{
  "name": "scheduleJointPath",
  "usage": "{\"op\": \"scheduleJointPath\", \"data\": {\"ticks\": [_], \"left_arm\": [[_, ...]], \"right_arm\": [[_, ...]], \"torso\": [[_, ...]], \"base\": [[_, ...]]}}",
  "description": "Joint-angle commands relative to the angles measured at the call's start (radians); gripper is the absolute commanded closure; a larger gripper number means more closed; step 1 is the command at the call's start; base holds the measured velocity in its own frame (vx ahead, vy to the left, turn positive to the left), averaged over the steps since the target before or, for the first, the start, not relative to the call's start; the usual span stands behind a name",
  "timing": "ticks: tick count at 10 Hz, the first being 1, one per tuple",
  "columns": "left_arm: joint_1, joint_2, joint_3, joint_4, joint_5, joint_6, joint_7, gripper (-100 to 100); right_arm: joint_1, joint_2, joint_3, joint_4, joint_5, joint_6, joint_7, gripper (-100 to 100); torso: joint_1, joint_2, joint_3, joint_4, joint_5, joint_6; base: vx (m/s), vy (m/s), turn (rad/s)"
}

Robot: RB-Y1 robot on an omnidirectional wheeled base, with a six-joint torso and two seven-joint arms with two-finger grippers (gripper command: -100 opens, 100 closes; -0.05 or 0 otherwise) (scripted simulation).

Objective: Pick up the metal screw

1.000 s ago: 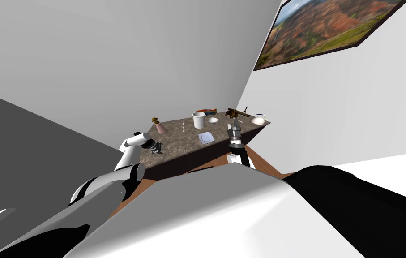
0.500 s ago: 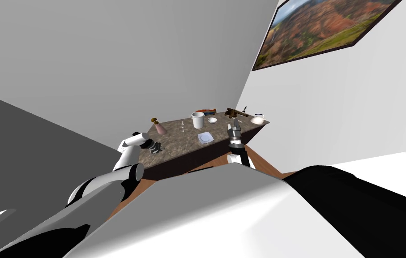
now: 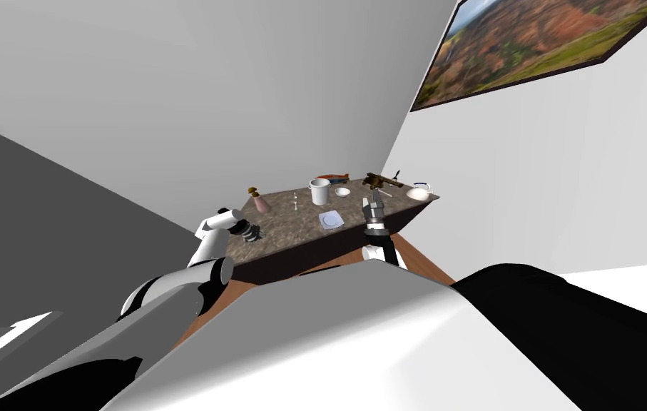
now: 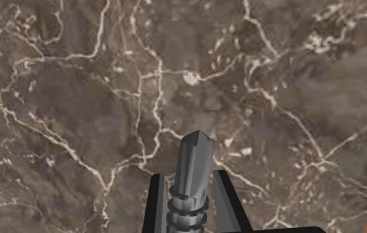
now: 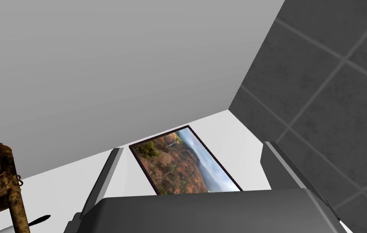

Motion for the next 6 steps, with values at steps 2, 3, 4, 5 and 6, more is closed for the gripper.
{"op": "scheduleJointPath", "data": {"ticks": [2,3,4,5,6], "left_arm": [[0.011,-0.023,-0.012,-0.066,-0.006,0.034,0.026,100],[0.007,-0.036,-0.022,-0.083,-0.010,0.046,0.036,100],[0.002,-0.050,-0.032,-0.100,-0.015,0.058,0.046,100],[-0.002,-0.063,-0.042,-0.118,-0.020,0.070,0.056,100],[-0.007,-0.076,-0.052,-0.135,-0.024,0.082,0.066,100]], "right_arm": [[0.000,0.000,0.000,0.000,0.000,0.000,0.000,0],[0.000,0.000,0.000,0.000,0.000,0.000,0.000,0],[0.000,0.000,0.000,0.000,0.000,0.000,0.000,0],[0.000,0.000,0.000,0.000,0.000,0.000,0.000,0],[0.000,0.000,0.000,0.000,0.000,0.000,0.000,0]], "torso": [[-0.001,0.000,0.000,0.000,0.000,0.001],[-0.002,0.001,0.001,0.000,0.000,0.000],[-0.002,0.001,0.001,0.001,-0.001,0.000],[-0.002,0.001,0.001,0.001,-0.001,0.000],[-0.001,0.001,0.001,0.001,-0.001,0.000]], "base": [[0.015,0.036,0.011],[0.014,0.034,0.146],[0.020,0.033,0.135],[0.021,0.044,0.147],[0.027,0.046,0.106]]}}
